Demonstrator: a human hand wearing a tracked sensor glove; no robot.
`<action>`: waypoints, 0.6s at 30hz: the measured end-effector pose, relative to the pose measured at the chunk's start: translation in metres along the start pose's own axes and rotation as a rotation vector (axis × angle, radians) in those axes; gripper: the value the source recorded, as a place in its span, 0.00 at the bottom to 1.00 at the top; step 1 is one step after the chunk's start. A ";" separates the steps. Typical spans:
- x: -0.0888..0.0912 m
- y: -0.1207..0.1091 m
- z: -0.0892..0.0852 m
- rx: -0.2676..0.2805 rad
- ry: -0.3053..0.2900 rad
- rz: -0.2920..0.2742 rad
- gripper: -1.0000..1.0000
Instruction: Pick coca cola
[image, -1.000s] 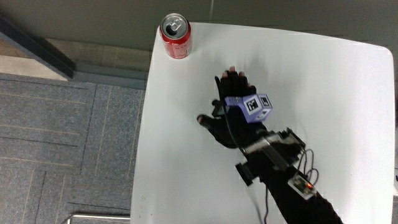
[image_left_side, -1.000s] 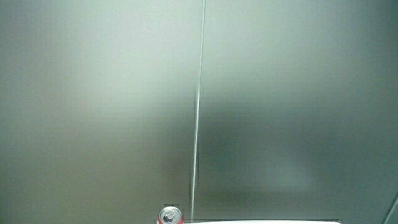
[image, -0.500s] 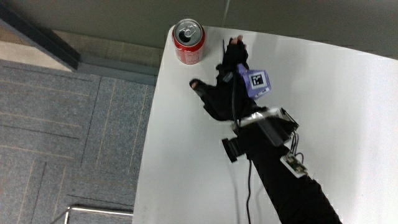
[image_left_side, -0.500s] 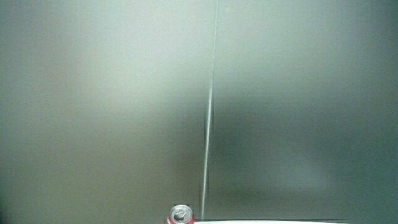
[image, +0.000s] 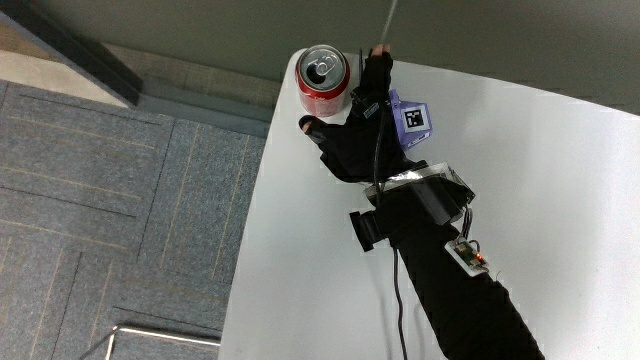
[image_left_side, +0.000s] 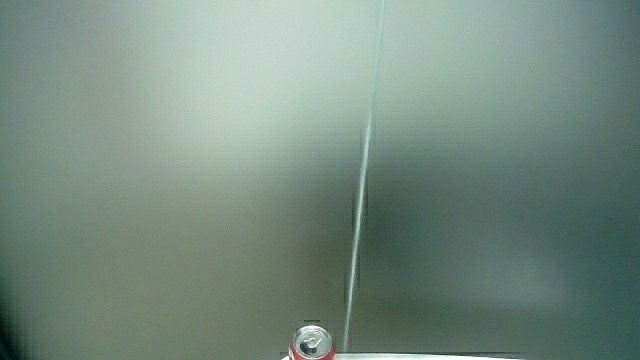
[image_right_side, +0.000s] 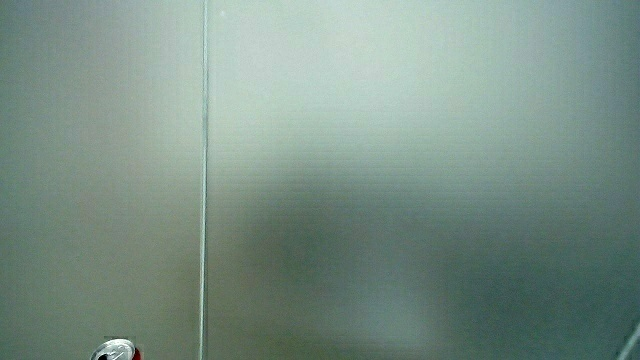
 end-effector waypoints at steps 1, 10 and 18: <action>0.000 0.000 0.000 0.013 0.025 0.044 0.63; -0.001 -0.007 0.006 0.111 0.015 0.102 0.87; 0.000 -0.006 0.014 0.144 0.015 0.098 1.00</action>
